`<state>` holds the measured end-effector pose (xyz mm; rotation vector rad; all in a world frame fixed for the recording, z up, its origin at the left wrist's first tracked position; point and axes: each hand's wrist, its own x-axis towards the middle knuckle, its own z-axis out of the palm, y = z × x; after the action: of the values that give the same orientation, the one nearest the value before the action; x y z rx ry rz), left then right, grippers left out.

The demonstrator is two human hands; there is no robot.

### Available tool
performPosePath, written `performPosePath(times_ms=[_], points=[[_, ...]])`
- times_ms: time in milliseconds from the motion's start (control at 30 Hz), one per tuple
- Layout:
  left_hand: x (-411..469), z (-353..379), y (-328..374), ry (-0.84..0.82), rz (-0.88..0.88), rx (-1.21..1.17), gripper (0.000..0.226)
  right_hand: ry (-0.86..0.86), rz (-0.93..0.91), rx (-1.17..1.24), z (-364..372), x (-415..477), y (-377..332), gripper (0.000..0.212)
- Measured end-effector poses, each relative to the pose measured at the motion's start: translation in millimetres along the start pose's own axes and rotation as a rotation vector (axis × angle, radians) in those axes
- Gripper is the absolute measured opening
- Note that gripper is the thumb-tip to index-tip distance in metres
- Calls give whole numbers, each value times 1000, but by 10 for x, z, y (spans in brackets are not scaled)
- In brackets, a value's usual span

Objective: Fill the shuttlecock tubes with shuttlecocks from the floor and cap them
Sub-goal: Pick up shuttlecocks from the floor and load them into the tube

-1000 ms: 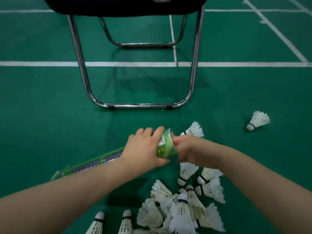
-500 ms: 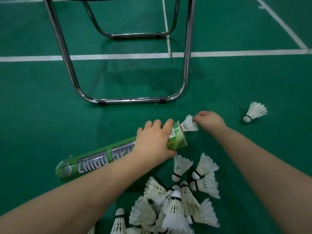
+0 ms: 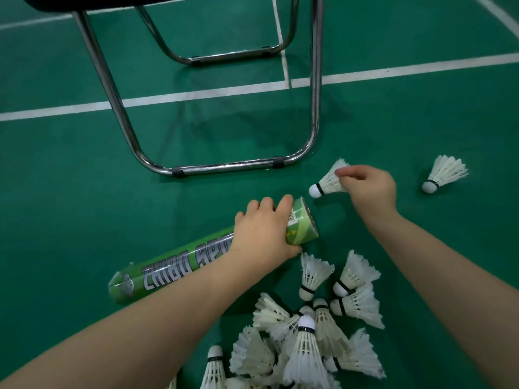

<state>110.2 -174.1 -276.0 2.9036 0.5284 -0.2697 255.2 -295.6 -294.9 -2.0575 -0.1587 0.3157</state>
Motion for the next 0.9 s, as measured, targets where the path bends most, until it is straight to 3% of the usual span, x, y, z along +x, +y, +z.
performPosePath(times_ms=[167,400,567,700,800,900], points=[[-38,-36,7,16,-22,-4,87,-12,-111,39,-221,-360,-181,25],[-93,-83,126,8,-34,-13,90,-208,-76,13,-231,-581,-150,10],[-130,-77,286,9,-28,3,89,-285,-13,80,-287,-623,-133,11],[-106,-101,457,11,-9,9,90,-522,93,54,-426,-640,-100,20],[-103,-114,593,12,23,11,87,-795,109,63,-605,-609,-82,24],[-106,-120,777,8,78,9,82,-1031,165,145,-790,-576,-30,43]])
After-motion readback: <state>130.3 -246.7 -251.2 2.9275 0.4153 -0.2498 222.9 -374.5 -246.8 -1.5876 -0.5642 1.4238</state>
